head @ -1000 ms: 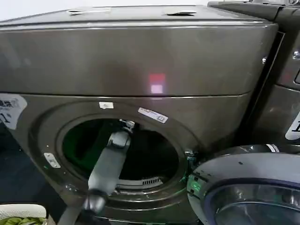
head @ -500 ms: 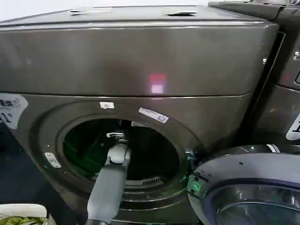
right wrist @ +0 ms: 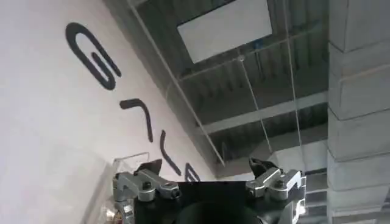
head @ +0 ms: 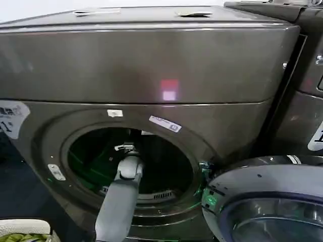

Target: Grasp the clothes from the dryer.

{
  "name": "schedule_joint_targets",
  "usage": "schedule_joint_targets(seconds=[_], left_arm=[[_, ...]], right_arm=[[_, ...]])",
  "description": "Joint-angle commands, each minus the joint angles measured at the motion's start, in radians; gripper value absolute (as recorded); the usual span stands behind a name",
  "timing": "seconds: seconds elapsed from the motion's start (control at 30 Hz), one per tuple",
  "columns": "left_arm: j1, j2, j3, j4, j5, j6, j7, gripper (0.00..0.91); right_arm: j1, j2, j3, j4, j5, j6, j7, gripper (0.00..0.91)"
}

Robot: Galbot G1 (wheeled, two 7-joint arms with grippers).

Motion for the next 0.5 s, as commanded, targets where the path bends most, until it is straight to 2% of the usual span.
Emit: schedule_joint_targets(seconds=[0.03,0.5], left_arm=[[0.011,0.0,-0.001,-0.016,0.0,0.004,-0.007,0.0],[0.021,0.007,0.007,-0.023,-0.007,0.035,0.025,0.0]], right_arm=[[-0.003,-0.003,0.007,-0.003,-0.004,-0.004,-0.002,0.907],[-0.008,-0.003,0.013,-0.006,-0.006,-0.008,-0.001,0.907]])
